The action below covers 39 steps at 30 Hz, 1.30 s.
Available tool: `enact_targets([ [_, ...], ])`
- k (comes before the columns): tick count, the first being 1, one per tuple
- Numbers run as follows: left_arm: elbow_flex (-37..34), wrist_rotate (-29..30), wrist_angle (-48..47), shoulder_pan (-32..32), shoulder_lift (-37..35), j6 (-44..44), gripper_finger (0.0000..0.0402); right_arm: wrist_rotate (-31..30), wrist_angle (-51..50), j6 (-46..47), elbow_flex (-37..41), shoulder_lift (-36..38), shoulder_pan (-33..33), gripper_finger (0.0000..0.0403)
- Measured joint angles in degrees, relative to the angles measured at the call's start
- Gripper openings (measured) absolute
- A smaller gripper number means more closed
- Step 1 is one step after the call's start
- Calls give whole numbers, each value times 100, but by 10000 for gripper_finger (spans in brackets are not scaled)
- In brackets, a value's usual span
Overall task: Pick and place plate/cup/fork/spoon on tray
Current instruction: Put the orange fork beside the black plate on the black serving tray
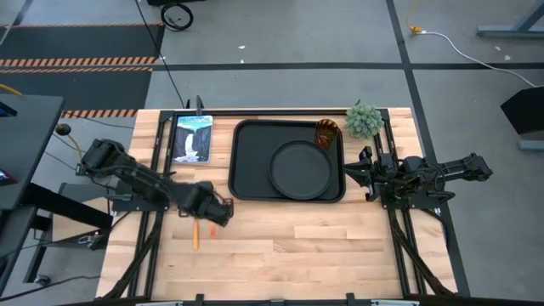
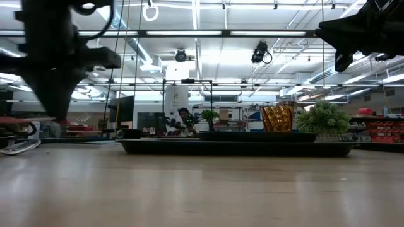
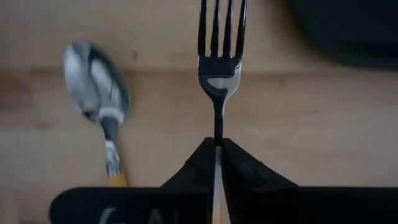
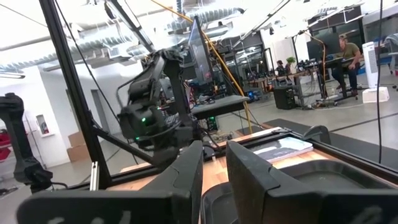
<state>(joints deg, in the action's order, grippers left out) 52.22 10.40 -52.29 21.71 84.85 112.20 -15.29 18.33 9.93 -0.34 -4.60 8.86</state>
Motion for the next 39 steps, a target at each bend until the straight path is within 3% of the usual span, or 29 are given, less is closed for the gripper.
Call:
enact_targets([
  [9, 469, 359, 199, -1471, -23, -2122, 20, -2, -2, 0, 0, 0, 0, 78],
  [18, 491, -26, 1828, -2616, 190, -3959, 20, -2, -2, 0, 0, 2, -1, 78],
  [29, 488, -725, 3262, -3132, 757, -4595, 20, -2, 0, 0, 0, 1, -1, 78],
  [34, 549, -765, 3452, -3195, 856, -4666, 20, -2, -1, 0, 0, 1, -2, 78],
  [39, 1052, -708, 3112, -3206, 1129, -4938, 20, -2, -2, 0, 0, 0, 0, 78],
])
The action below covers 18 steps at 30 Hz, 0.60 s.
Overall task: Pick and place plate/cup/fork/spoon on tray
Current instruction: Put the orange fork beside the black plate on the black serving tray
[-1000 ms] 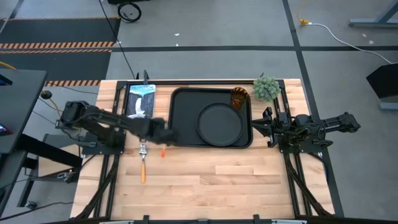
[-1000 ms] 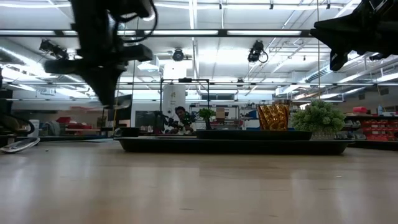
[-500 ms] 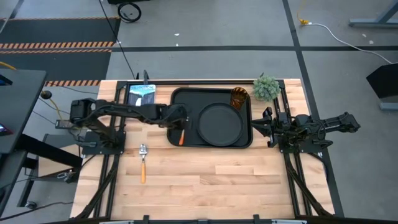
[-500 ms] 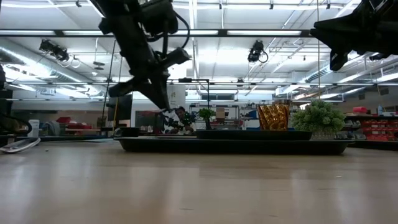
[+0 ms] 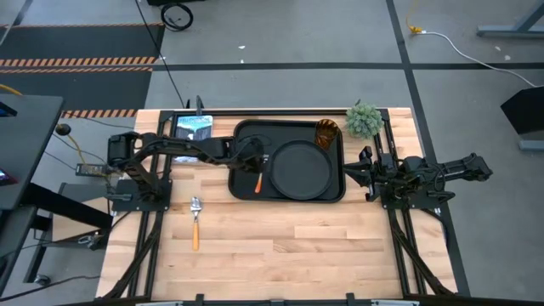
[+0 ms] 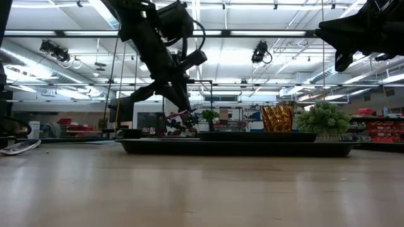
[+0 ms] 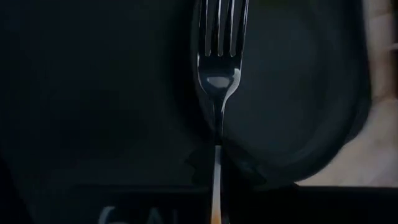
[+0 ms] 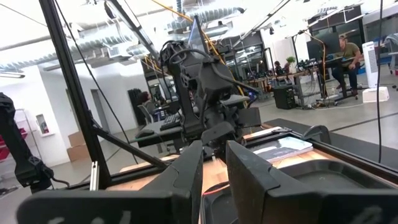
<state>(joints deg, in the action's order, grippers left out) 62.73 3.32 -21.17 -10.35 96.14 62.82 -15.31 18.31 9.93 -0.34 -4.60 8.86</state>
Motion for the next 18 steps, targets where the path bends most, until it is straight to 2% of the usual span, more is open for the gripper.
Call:
enact_targets([
  [6, 518, 280, -902, -123, 467, -343, 20, 0, 2, 0, 0, 1, -1, 78],
  [18, 523, 146, -675, -585, 997, -513, 20, 0, 2, 2, 0, 0, -2, 78],
])
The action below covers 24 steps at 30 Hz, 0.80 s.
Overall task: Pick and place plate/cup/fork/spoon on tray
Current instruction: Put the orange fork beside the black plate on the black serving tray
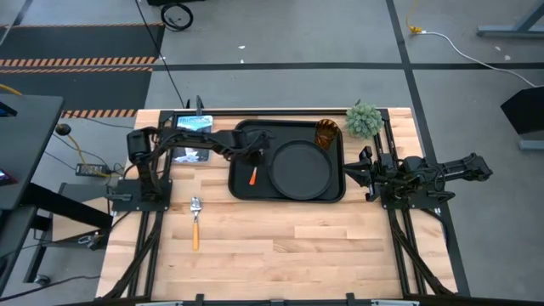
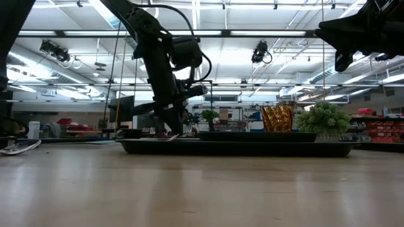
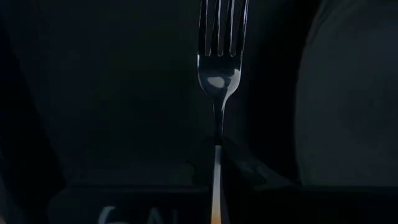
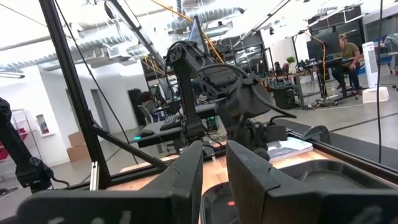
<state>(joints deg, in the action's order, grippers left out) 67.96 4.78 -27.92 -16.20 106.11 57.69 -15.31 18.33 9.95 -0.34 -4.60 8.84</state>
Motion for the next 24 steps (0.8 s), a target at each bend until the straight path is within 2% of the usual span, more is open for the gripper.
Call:
enact_targets([
  [4, 0, -18, 219, -16, 67, 12, 20, 0, -1, -2, 0, 1, 0, 78],
  [24, 0, -38, 122, 6, 91, 319, 23, 0, 0, -2, 0, 2, 0, 78],
])
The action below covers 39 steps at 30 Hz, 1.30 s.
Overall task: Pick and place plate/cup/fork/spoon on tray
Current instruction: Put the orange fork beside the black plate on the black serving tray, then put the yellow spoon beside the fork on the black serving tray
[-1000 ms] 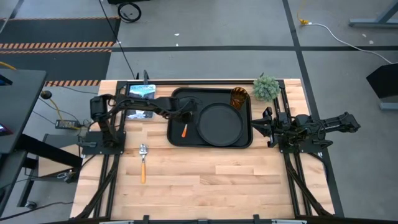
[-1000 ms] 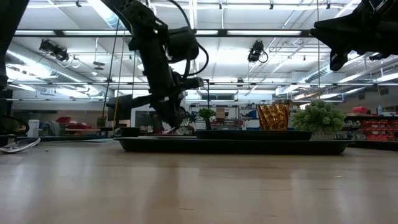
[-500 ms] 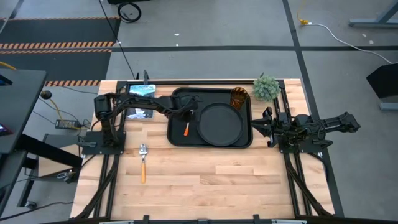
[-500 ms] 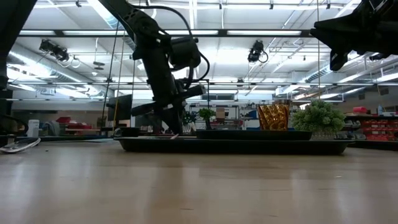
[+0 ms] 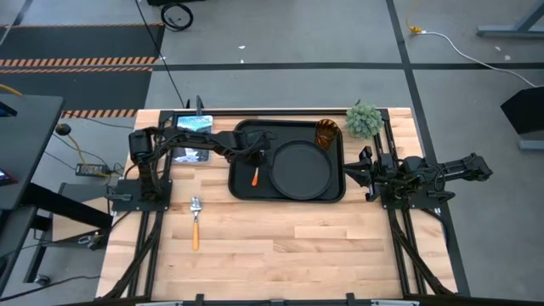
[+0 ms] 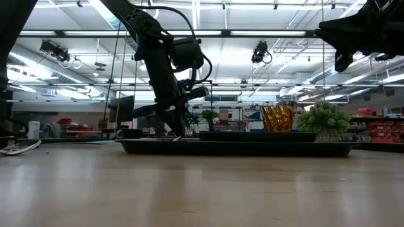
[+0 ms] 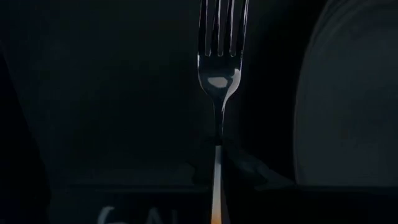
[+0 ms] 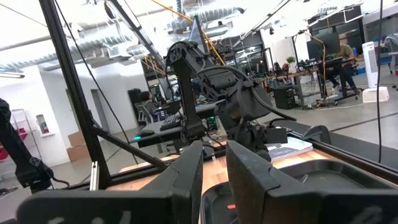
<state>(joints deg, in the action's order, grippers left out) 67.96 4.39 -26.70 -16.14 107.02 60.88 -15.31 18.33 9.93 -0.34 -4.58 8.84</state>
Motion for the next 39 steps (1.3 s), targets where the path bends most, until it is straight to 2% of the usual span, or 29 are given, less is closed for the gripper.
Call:
enact_targets([
  [10, 0, -7, -4, 0, 0, -47, 72, 0, -1, 0, 0, 0, 0, 78],
  [16, -4, -53, -48, 0, -69, -171, 82, 0, 0, 0, 0, 0, 2, 78],
  [20, -4, -708, -253, -7, -342, -506, 82, 2, 0, 0, 0, 0, 2, 78],
  [23, -2, -1292, -813, 27, -570, -606, 82, 2, -2, 0, 0, 0, 2, 78],
  [26, -2, -1502, -1440, 198, -788, -521, 82, 2, -2, 0, 0, -2, 2, 78],
  [34, -2, -1329, -2559, 1073, -1104, -28, 82, 0, -2, 0, 0, 0, 0, 78],
  [39, -8, -401, -3401, 1921, -1055, 636, 85, 2, -11, 0, 0, -2, 2, 78],
])
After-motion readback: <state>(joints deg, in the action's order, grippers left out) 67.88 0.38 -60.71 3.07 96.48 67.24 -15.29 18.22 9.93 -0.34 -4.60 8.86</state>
